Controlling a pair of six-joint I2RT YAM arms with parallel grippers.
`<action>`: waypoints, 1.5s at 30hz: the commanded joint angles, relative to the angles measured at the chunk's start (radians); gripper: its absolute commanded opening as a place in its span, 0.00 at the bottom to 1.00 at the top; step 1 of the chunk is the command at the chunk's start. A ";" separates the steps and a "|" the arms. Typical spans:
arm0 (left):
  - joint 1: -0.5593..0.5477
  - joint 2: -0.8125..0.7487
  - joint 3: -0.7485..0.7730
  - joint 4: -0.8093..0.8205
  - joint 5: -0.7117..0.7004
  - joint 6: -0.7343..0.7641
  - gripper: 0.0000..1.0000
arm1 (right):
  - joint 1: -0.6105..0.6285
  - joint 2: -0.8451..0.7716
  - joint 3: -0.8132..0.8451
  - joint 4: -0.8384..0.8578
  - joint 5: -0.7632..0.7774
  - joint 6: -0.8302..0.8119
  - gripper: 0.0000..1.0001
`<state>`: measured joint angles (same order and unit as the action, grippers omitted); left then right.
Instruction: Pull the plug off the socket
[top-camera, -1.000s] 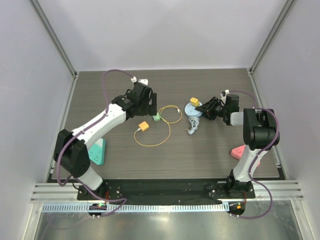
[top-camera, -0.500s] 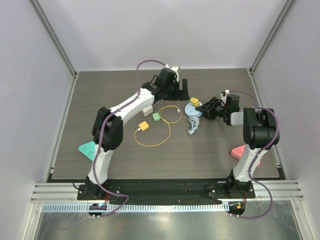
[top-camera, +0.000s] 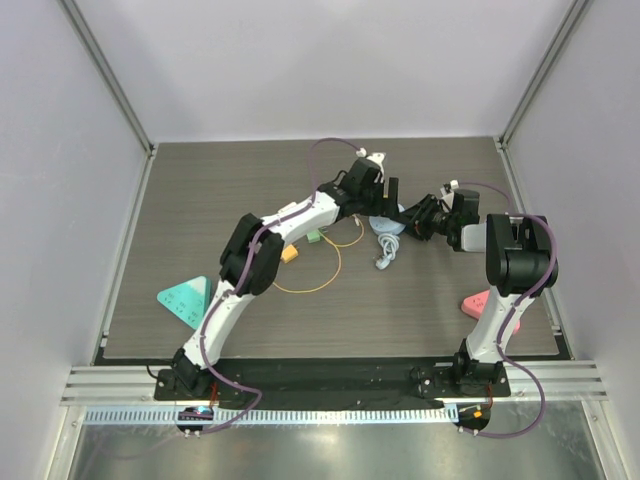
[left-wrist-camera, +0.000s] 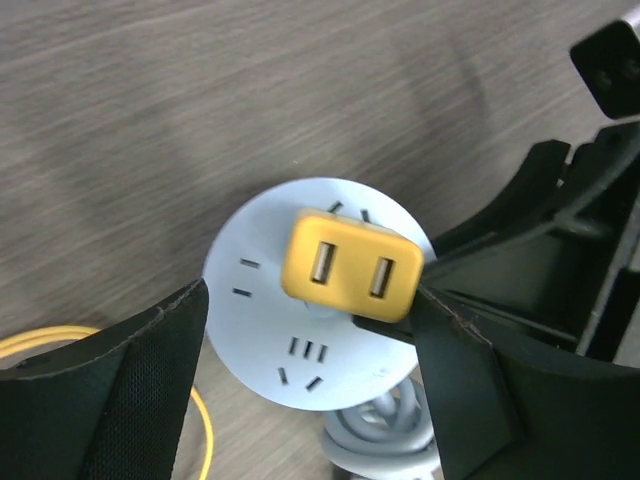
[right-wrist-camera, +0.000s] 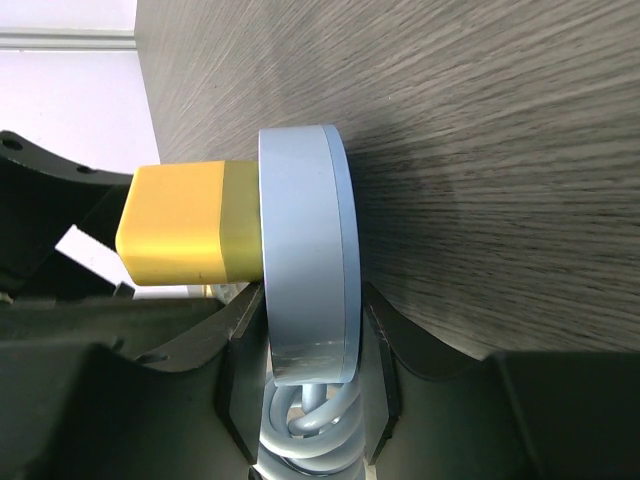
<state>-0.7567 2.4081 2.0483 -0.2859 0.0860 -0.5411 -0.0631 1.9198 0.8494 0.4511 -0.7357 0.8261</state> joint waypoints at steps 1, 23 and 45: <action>0.007 -0.007 0.046 0.080 -0.046 0.009 0.81 | 0.002 0.004 0.013 -0.012 0.018 -0.022 0.01; 0.011 0.043 0.098 0.111 0.014 -0.057 0.46 | 0.003 0.012 0.022 -0.019 0.015 -0.028 0.01; 0.045 -0.041 -0.011 0.219 0.155 -0.163 0.00 | 0.003 0.025 0.042 -0.077 0.039 -0.051 0.01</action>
<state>-0.7124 2.4294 2.0499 -0.1364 0.2005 -0.6735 -0.0631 1.9202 0.8749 0.4210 -0.7349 0.8097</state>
